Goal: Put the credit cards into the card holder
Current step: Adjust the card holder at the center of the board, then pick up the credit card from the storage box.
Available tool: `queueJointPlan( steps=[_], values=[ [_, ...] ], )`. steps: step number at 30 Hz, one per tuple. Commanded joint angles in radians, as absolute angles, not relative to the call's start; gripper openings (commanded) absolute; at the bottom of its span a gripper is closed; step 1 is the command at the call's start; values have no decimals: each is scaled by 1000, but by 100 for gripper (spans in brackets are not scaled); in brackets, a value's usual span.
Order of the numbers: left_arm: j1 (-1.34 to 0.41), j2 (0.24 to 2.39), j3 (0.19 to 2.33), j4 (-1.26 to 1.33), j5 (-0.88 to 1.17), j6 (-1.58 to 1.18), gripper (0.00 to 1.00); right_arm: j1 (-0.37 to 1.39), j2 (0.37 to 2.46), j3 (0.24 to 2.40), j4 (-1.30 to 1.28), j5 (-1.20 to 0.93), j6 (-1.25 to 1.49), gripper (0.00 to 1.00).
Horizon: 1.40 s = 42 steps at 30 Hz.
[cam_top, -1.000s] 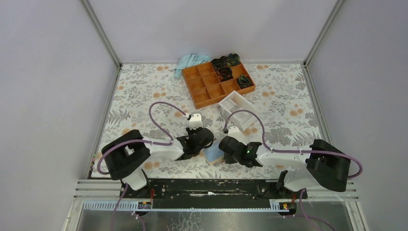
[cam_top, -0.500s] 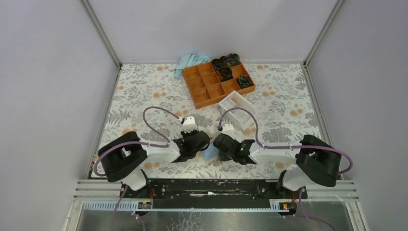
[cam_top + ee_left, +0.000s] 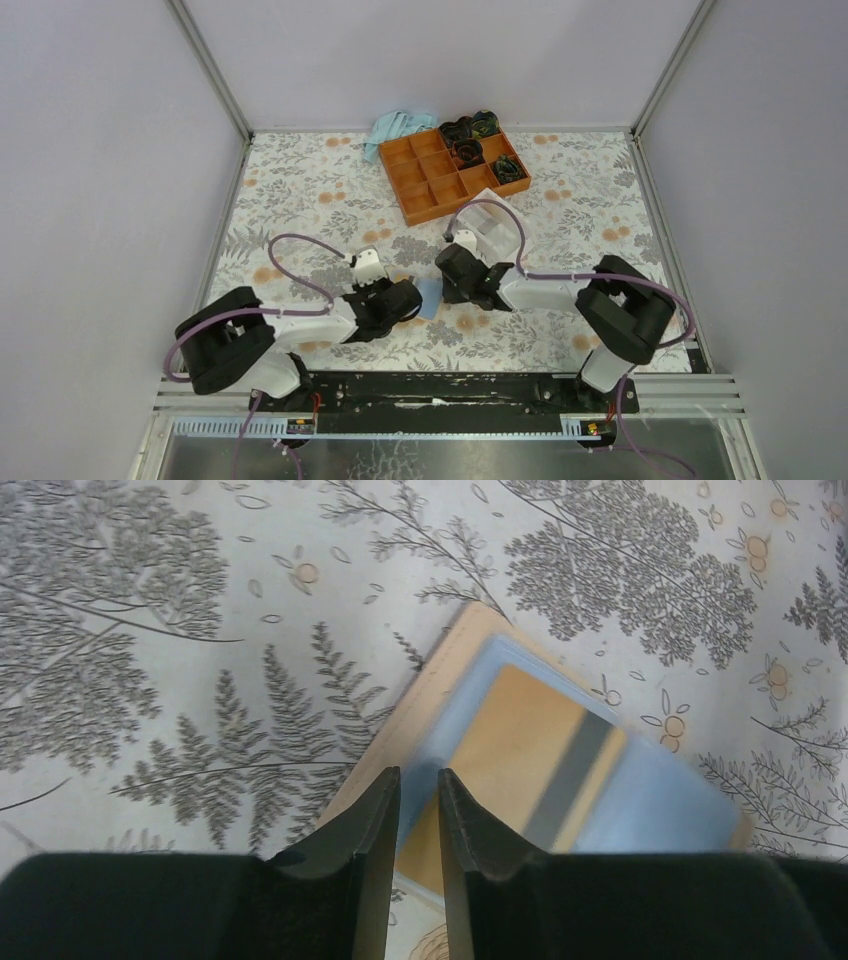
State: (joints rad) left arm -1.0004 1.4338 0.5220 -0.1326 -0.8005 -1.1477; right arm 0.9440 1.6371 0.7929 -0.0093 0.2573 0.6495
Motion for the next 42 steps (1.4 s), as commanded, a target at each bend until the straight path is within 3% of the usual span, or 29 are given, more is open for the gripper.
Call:
queueJointPlan(
  steps=[1,9,17,23,27,30,37,42],
  values=[
    [-1002,1354,498,-252,-896,-1241,28,895,1765,864,-22,211,580,27],
    [-1002,1217,465,-305,-937,-1267,29,834,1892,1046,-63,190,498,27],
    [-1004,1161,488,-321,-936,-1237,30,815,1855,1111,-113,211,429,30],
    [-1009,1072,487,-245,-900,-1140,52,812,1683,1178,-227,281,350,44],
    [-1009,1010,488,-181,-866,-1064,81,797,1619,1248,-292,277,294,56],
    [-1009,969,478,-120,-848,-1008,98,760,1594,1279,-322,254,262,63],
    [-1008,964,490,-49,-808,-939,100,651,1563,1312,-354,210,166,76],
    [-1007,985,506,-40,-798,-933,100,572,1601,1340,-380,170,84,79]
  ],
)
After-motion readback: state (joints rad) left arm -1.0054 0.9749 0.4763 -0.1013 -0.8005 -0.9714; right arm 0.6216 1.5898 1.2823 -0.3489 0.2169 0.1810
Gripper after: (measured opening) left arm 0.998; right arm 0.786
